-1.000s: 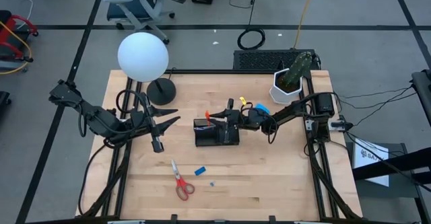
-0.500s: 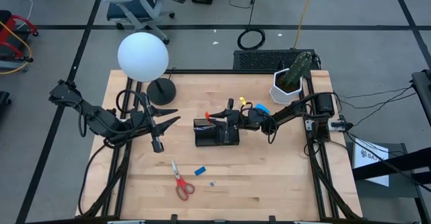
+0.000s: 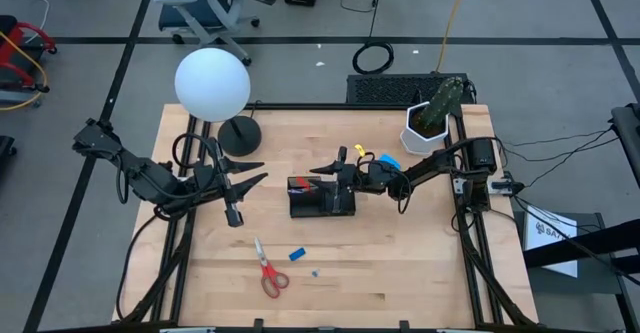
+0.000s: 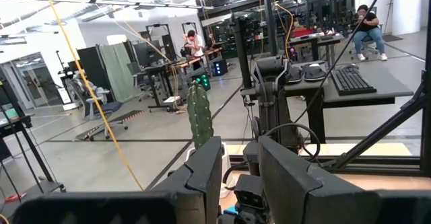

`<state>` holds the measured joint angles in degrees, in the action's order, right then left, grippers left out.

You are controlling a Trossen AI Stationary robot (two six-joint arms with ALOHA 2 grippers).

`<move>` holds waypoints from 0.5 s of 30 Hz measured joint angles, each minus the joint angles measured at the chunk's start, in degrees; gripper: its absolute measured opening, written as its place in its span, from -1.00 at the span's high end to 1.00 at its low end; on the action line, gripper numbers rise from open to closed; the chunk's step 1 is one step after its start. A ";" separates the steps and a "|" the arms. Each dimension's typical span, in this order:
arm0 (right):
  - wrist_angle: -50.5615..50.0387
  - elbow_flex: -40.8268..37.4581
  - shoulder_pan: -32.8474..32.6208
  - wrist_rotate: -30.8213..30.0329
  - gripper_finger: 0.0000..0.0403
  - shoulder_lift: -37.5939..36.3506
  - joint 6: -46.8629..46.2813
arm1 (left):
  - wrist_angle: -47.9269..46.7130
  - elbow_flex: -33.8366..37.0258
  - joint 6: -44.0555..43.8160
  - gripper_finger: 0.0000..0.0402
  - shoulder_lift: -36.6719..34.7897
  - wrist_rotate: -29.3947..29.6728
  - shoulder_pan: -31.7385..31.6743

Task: Pick and place office supplies into organizer
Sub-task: Put the blue binder clip into the black desk organizer

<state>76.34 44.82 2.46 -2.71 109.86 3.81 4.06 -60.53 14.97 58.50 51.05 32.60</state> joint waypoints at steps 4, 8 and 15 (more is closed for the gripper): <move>0.13 0.00 0.04 -0.05 0.32 0.00 0.10 | 0.00 0.00 0.02 0.48 0.00 -0.01 0.00; 0.13 0.02 0.02 -0.08 0.28 0.00 0.26 | 0.02 0.00 0.02 0.48 0.00 0.00 0.00; 1.51 0.00 -0.03 -0.03 0.32 0.00 0.55 | 0.00 0.00 0.02 0.48 -0.02 0.00 0.00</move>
<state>77.84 44.82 2.43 -2.74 109.86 4.36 4.05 -60.53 14.98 58.48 51.05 32.60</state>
